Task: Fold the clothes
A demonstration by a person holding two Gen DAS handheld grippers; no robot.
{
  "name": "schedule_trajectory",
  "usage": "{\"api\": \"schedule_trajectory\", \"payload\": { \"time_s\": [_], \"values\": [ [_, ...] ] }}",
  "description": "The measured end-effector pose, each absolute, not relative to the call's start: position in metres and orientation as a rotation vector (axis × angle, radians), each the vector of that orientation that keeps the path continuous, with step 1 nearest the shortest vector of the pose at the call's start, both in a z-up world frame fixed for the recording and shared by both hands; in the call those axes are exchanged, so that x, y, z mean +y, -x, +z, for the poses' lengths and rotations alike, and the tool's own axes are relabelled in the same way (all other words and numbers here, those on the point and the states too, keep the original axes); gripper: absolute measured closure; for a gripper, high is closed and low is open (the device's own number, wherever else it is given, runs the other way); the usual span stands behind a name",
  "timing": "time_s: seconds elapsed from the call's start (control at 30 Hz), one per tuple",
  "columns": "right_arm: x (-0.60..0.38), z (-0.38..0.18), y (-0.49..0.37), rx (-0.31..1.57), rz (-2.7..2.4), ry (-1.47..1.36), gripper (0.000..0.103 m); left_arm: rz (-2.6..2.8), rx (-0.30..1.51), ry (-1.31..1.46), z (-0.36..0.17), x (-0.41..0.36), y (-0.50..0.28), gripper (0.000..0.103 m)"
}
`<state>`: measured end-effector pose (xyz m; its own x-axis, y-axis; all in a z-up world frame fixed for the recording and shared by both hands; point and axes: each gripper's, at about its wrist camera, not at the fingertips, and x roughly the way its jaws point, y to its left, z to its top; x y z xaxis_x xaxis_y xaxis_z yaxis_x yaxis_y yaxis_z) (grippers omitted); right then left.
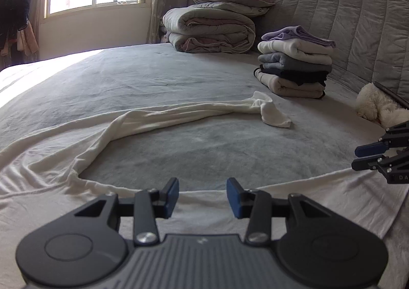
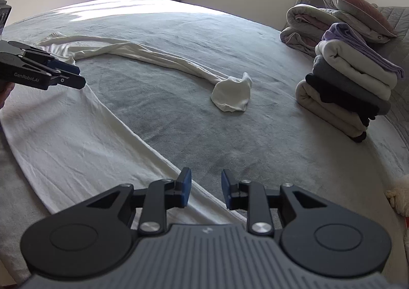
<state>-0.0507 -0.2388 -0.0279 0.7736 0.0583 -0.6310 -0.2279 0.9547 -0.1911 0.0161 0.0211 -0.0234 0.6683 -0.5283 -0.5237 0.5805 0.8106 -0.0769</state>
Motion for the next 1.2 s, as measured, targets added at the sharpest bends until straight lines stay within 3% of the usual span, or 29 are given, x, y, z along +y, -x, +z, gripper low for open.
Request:
{"api": "schedule_trajectory", "payload": {
  "time_s": [0.4, 0.47, 0.77, 1.2],
  "values": [
    [-0.255, -0.042, 0.048, 0.713, 0.205, 0.249, 0.074, -1.002, 0.547, -0.199, -0.035, -0.044, 0.043, 0.061],
    [-0.253, -0.044, 0.047, 0.714, 0.199, 0.267, 0.08, -1.043, 0.559, -0.229, -0.04, -0.053, 0.048, 0.061],
    [-0.248, -0.043, 0.051, 0.634, 0.114, 0.346, 0.08, -1.073, 0.579, -0.26, -0.046, -0.058, 0.054, 0.06],
    [-0.249, -0.045, 0.075, 0.689, 0.318, 0.101, 0.08, -1.083, 0.584, -0.255, -0.047, -0.056, 0.055, 0.057]
  ]
}}
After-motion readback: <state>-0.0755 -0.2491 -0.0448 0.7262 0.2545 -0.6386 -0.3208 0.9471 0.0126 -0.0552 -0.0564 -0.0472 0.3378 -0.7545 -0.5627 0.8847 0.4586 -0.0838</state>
